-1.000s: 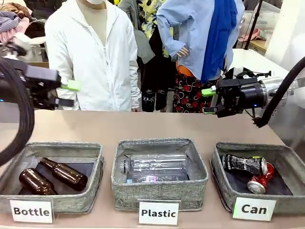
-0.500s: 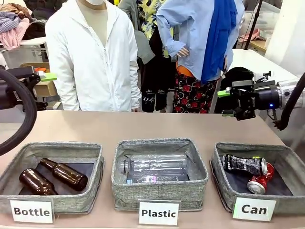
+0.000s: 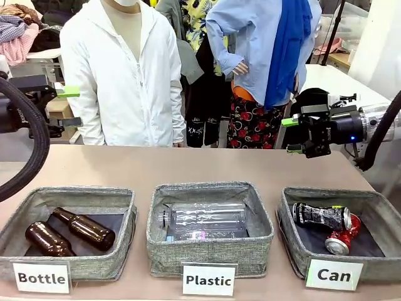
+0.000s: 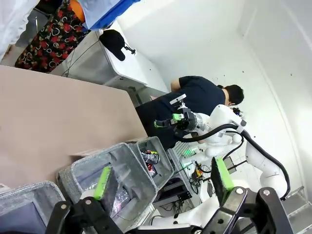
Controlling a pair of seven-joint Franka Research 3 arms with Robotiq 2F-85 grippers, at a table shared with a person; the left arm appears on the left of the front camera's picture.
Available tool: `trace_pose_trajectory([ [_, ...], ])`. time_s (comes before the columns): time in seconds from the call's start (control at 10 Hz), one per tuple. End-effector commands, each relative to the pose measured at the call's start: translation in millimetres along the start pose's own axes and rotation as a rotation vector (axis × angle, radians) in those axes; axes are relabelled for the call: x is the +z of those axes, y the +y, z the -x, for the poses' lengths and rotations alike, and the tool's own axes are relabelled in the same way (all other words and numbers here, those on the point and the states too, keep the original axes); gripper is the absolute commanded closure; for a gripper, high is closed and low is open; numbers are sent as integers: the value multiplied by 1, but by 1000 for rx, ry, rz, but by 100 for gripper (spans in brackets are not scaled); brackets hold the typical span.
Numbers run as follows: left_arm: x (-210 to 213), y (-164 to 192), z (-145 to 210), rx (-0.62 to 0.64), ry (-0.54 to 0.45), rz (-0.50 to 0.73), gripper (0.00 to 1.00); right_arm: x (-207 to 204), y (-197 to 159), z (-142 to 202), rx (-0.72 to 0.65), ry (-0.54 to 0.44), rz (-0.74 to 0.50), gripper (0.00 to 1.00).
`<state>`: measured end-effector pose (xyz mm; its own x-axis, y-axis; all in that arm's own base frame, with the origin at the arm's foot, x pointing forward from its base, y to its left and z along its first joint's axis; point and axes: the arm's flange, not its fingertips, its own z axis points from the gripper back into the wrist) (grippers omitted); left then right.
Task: Sort the can waste into the basket.
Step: Pick up the can waste from the table and place it in the right Fabric basket.
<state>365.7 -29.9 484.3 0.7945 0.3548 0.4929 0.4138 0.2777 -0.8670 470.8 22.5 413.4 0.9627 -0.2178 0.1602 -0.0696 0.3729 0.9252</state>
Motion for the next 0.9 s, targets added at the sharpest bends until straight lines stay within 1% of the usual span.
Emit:
trace_pose_trajectory([
  [0.0, 3, 2, 2, 9, 9, -2, 0, -1, 0, -1, 24, -13, -18, 0],
  [0.8, 3, 2, 2, 9, 9, -2, 0, -1, 0, -1, 24, -13, -18, 0],
])
